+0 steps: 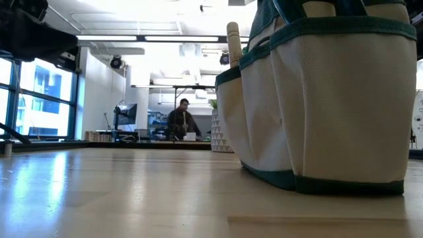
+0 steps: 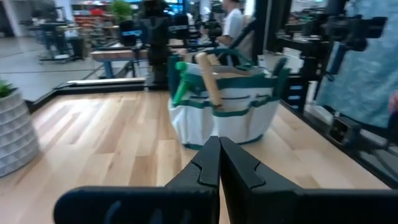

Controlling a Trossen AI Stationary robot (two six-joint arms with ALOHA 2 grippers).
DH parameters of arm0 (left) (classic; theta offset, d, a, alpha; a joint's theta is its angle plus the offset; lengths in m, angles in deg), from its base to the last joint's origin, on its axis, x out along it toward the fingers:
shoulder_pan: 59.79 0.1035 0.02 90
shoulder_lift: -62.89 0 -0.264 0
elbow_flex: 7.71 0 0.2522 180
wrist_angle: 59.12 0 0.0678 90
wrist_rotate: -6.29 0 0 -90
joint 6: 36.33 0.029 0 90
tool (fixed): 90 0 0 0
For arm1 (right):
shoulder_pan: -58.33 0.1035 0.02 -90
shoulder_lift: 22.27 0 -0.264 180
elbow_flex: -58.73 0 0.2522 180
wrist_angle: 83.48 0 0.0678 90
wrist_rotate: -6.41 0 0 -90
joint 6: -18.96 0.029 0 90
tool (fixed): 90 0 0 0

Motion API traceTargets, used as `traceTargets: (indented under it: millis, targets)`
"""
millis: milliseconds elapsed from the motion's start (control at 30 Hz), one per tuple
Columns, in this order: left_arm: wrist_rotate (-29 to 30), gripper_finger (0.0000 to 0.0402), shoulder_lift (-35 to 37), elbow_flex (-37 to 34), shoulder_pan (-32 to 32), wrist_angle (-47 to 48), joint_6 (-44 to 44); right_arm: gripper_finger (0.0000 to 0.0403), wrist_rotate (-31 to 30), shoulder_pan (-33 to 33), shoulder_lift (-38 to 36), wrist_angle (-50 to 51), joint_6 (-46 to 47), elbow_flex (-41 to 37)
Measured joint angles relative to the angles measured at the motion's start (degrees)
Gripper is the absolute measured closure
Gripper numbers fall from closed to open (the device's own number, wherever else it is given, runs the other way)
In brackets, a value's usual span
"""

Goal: Pick & Place Garden tools in Gardening bag
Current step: Return to Home Position

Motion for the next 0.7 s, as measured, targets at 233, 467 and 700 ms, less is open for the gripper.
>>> traceTargets:
  millis: [233,467,700]
  targets:
    - [-0.4,0.0401,-0.1,0.0,0.0,0.1,0.9,0.04,0.0,0.0,0.0,0.0,0.0,0.0]
    - [1.6,0.0401,-0.3,0.1,0.0,-1.3,1.1,0.04,0.0,0.0,0.0,0.0,0.0,0.0]
    - [1.6,0.0401,-0.3,0.2,0.0,-1.2,1.1,0.04,0.0,0.0,0.0,0.0,0.0,0.0]
